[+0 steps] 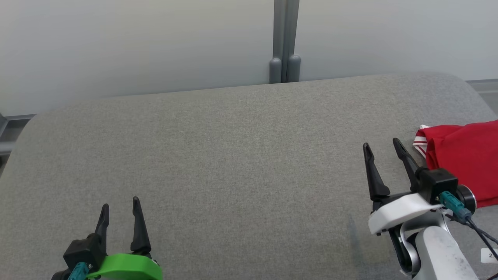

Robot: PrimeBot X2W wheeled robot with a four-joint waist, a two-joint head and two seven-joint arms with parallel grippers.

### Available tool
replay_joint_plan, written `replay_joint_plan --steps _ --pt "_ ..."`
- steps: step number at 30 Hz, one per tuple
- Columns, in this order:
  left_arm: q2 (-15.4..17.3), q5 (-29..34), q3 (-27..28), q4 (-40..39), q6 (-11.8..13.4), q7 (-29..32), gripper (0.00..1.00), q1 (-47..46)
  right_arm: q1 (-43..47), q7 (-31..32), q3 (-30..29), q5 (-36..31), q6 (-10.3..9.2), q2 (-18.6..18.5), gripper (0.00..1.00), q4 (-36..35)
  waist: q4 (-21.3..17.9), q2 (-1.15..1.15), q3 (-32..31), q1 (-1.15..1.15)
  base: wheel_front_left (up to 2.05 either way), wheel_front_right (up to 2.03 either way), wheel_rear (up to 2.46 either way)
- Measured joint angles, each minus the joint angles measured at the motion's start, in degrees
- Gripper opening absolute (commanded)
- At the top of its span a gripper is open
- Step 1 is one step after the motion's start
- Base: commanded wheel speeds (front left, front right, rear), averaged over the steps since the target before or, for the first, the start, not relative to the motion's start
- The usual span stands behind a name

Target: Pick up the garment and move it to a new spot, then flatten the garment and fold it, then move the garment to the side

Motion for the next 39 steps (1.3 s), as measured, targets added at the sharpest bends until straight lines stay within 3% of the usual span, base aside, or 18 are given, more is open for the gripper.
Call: replay_joint_plan --steps 13,39 --pt "-1.3 2.6 0.3 0.6 -1.0 0.0 1.0 -0.7 7.1 -0.3 -1.3 1.7 0.0 1.7 1.0 -2.8 1.0 0.0 0.3 0.0 0.0 0.0 0.0" --pt "-2.1 5.1 0.7 2.8 -3.0 0.0 1.0 -2.3 7.9 -0.7 -1.5 2.9 0.0 1.7 1.0 -2.5 0.8 0.0 0.4 0.0 0.0 0.0 0.0"
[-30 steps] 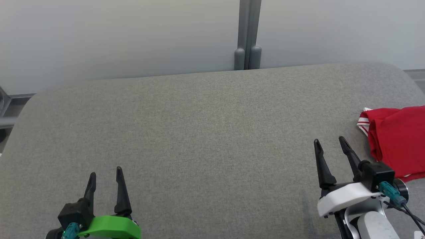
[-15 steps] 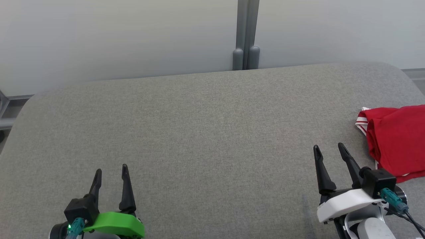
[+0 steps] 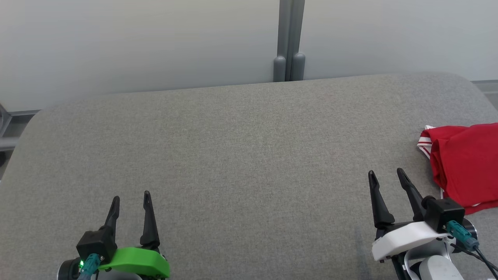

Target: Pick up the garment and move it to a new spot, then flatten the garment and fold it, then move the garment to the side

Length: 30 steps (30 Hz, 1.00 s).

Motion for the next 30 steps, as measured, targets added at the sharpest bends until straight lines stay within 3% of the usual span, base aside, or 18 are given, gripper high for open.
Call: replay_joint_plan --steps 10,11,16,30 --pt "-0.3 0.0 0.3 0.5 -0.5 0.0 1.0 0.0 -0.3 -0.1 0.0 0.0 0.0 0.0 1.0 0.2 -0.1 0.0 0.1 0.0 0.0 0.0 0.0" --pt "-0.3 0.0 0.2 0.8 -0.5 0.0 0.0 0.1 -0.2 -0.1 0.0 0.0 0.0 0.0 0.0 0.4 0.0 0.0 0.1 0.0 0.0 0.0 0.0" --pt "-0.8 -0.6 0.0 3.0 -0.5 0.8 0.0 1.9 1.6 0.5 -0.1 0.8 0.0 0.4 0.0 2.8 -0.1 0.0 0.1 0.0 0.0 0.0 0.0" --pt "-1.0 -14.2 1.9 2.9 -2.5 4.1 0.0 1.4 1.5 4.5 -2.2 15.7 -0.01 0.5 0.0 2.6 -0.3 0.0 0.3 0.0 0.0 0.0 0.0"
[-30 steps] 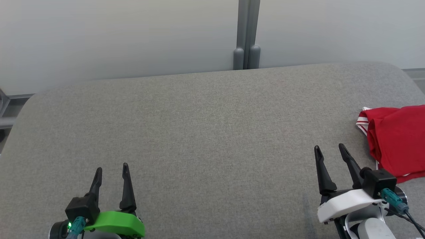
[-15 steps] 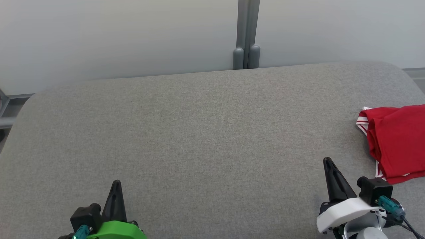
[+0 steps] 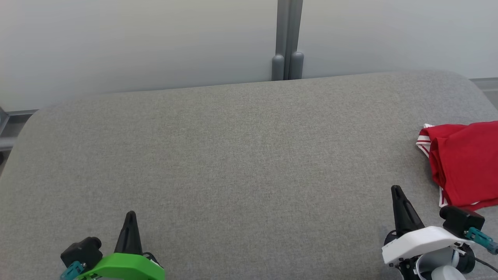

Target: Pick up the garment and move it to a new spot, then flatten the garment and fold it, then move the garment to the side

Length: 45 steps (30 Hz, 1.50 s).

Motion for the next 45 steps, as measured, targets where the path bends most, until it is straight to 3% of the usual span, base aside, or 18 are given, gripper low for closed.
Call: replay_joint_plan --steps 21,45 --pt "-0.3 -17.4 2.6 -0.4 -2.7 4.4 0.0 -2.0 -0.3 5.1 -2.8 19.4 0.0 0.0 0.0 -0.7 -0.4 0.0 0.3 0.0 0.0 0.0 0.0" --pt "-0.9 -32.1 4.8 -0.7 -5.0 8.3 0.0 -4.1 -1.2 9.7 -5.2 35.9 -0.01 -0.1 0.0 -1.2 -0.8 0.0 0.7 0.0 0.0 0.0 0.0"
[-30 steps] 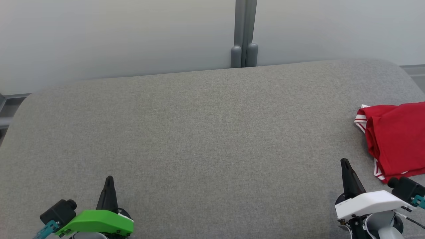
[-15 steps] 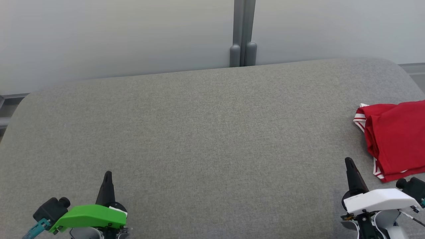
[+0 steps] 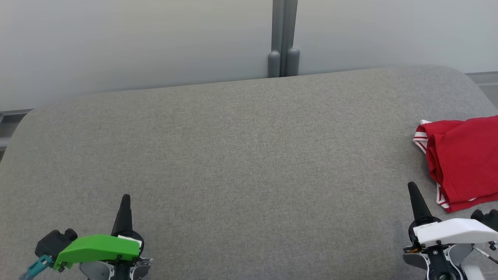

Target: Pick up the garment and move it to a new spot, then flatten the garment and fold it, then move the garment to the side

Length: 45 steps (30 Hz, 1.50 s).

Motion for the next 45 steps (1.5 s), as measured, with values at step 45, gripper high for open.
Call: replay_joint_plan --steps 45 --pt "-0.5 -20.8 3.0 -0.7 -3.3 5.1 0.0 -2.5 -1.0 6.2 -3.4 23.0 -0.01 -0.1 0.0 -0.7 -0.8 0.0 0.7 0.0 0.0 0.0 0.0"
